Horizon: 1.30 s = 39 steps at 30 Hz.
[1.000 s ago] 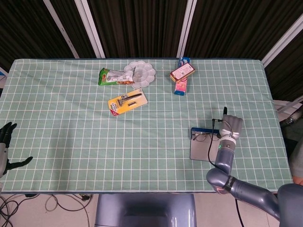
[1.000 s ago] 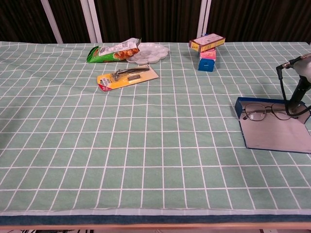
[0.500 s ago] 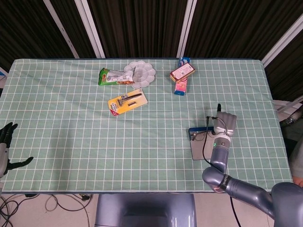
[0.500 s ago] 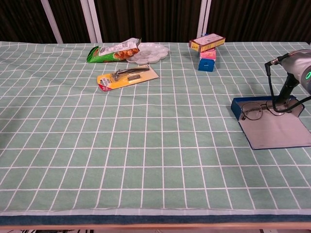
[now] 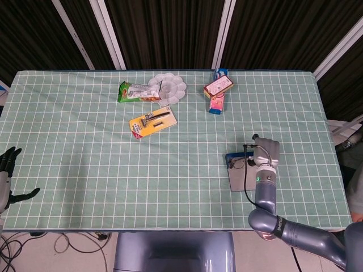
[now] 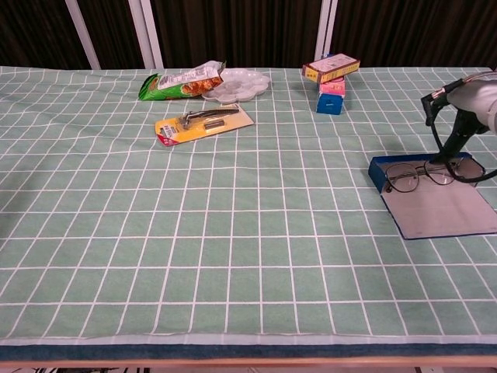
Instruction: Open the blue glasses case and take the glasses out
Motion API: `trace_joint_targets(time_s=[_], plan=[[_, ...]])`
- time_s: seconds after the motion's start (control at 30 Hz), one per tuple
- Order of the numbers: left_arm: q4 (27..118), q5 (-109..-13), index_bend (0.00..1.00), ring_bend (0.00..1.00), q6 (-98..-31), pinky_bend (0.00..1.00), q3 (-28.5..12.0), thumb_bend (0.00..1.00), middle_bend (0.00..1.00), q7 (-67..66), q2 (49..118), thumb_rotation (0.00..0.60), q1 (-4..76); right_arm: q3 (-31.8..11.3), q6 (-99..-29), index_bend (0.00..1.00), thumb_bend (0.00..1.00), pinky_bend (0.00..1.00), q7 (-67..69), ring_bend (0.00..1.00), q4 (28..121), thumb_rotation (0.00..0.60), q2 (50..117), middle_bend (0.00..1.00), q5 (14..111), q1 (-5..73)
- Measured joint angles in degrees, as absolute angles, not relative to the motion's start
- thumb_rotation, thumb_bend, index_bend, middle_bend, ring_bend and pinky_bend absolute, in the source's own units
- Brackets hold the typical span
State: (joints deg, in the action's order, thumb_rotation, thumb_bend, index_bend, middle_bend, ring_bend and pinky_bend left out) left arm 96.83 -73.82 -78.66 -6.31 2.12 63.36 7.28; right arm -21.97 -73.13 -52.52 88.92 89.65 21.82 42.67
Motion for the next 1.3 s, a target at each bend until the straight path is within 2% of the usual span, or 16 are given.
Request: trace_joint_targets(time_s=[0.2, 0.53, 0.83, 1.3], plan=[[95.3, -74.6, 0.00, 0.00, -80.1, 0.00, -6.4, 0.02, 0.00, 1.8, 64.5, 0.600, 7.1, -22.1, -67.6, 0.41, 0.31, 1.00, -49.4, 1.00, 92.3, 0.600, 84.8, 0.99, 22.0, 41.7], [91.4, -76.3, 0.00, 0.00, -82.0, 0.00, -6.8, 0.02, 0.00, 1.9, 66.3, 0.600, 7.0, -21.1, -58.6, 0.41, 0.32, 1.00, -45.0, 1.00, 92.9, 0.600, 80.3, 0.99, 20.9, 43.0], [88.6, -77.2, 0.00, 0.00, -83.2, 0.00, -7.2, 0.02, 0.00, 1.4, 68.0, 0.600, 7.1, -19.9, -55.7, 0.42, 0.39, 1.00, -42.1, 1.00, 90.9, 0.600, 79.8, 0.99, 20.1, 44.9], [88.4, -76.9, 0.00, 0.00, -83.1, 0.00, -7.3, 0.02, 0.00, 0.5, 68.5, 0.600, 7.2, -16.7, -54.7, 0.46, 0.39, 1.00, -40.7, 1.00, 87.3, 0.600, 80.5, 0.99, 16.8, 47.3]])
